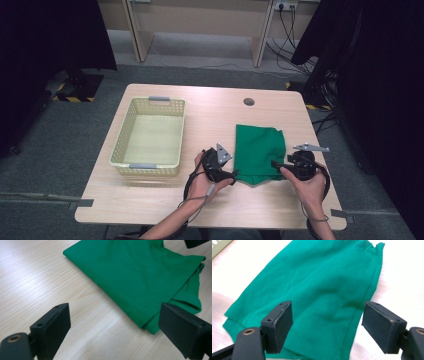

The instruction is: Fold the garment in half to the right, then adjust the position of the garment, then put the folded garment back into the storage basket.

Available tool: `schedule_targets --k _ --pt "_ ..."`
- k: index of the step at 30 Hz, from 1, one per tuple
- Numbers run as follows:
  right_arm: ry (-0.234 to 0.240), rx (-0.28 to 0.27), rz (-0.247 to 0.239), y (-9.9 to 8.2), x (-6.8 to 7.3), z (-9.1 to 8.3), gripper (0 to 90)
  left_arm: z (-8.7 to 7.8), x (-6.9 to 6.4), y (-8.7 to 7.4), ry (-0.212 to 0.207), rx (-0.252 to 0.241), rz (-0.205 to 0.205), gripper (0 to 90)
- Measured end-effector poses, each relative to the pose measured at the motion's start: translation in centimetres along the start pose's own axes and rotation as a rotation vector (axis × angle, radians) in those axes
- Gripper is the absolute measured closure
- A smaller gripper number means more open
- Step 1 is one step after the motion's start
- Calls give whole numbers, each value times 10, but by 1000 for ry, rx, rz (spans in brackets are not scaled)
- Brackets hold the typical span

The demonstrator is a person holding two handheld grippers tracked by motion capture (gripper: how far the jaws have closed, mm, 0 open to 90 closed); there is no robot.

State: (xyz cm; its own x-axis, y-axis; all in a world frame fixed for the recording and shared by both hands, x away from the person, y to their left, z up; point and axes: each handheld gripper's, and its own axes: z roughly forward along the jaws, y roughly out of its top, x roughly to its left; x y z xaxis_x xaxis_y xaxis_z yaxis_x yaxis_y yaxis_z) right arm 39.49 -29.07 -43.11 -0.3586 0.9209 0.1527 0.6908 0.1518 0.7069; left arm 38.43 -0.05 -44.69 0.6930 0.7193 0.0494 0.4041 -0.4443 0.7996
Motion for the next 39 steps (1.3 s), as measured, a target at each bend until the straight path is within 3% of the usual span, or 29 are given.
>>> schedule_targets --k 11,17,24,29,39 --pt "-11 -12 17 28 -9 6 241 0 1 7 -9 -10 -11 103" --pt "-21 -9 30 59 -20 18 235 10 -1 7 -39 2 -34 107" --pt "-33 8 23 93 -29 35 232 26 1 10 -36 21 -50 118" --pt "-41 29 24 104 -33 49 231 35 3 14 -22 28 -38 130" --pt "-52 99 62 109 -44 80 237 44 6 19 -39 32 -67 142"
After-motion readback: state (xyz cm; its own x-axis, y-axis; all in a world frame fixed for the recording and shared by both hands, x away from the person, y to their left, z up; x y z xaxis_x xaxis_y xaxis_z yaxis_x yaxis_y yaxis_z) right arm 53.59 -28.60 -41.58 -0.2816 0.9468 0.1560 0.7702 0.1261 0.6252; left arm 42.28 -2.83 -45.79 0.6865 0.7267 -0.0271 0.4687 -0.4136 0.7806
